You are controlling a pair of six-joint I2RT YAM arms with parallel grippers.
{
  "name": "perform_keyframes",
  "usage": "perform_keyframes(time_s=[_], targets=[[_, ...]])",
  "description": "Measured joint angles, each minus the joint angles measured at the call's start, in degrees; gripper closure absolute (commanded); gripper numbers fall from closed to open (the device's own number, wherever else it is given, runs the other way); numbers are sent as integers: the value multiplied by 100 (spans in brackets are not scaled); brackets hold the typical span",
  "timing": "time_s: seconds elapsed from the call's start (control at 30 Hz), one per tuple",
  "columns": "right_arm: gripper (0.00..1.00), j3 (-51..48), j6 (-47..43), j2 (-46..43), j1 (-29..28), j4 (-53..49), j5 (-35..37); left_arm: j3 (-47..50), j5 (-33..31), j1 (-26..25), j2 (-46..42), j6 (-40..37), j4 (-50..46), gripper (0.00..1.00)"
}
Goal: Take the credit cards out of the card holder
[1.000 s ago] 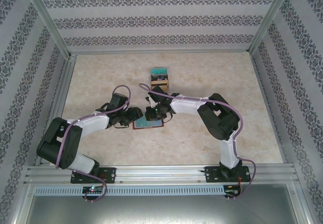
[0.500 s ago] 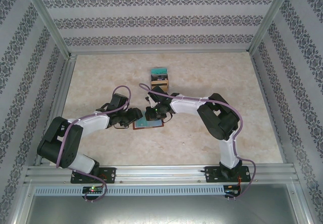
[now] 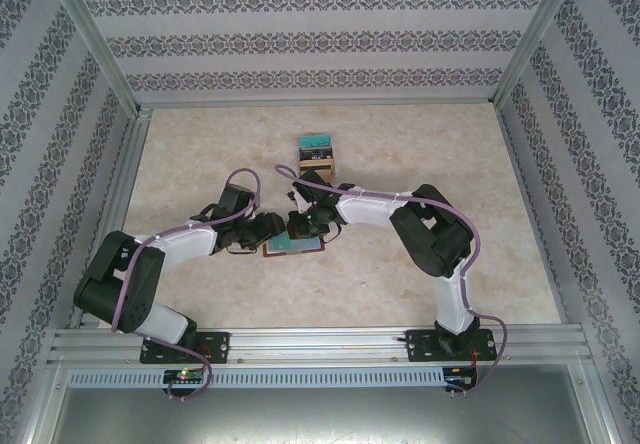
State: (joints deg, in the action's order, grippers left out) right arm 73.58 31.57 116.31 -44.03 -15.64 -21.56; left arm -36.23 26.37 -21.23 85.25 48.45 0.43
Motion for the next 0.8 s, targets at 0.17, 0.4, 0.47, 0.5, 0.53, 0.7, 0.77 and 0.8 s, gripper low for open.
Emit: perform_keyframes(time_s=[0.17, 0.4, 0.47, 0.5, 0.53, 0.7, 0.77, 0.8], targets=[[90, 0, 2, 0, 2, 2, -2, 0, 282, -4, -2, 22, 341, 49], [89, -326, 138, -151, 107, 380, -131, -24, 505, -52, -28, 61, 568, 50], [88, -490, 201, -251, 164, 505, -129, -55, 538, -105, -28, 72, 581, 51], [88, -588, 254, -308, 199, 573, -129, -76, 555, -142, -28, 87, 619, 51], [88, -667, 291, -356, 236, 619, -129, -101, 581, -179, -28, 103, 656, 51], [88, -931, 487, -549, 420, 793, -153, -304, 667, -361, 79, 153, 835, 51], [88, -988, 562, -584, 468, 866, -170, -365, 664, -422, 138, 157, 887, 51], [87, -1034, 605, -610, 490, 905, -181, -387, 664, -433, 173, 160, 911, 50]])
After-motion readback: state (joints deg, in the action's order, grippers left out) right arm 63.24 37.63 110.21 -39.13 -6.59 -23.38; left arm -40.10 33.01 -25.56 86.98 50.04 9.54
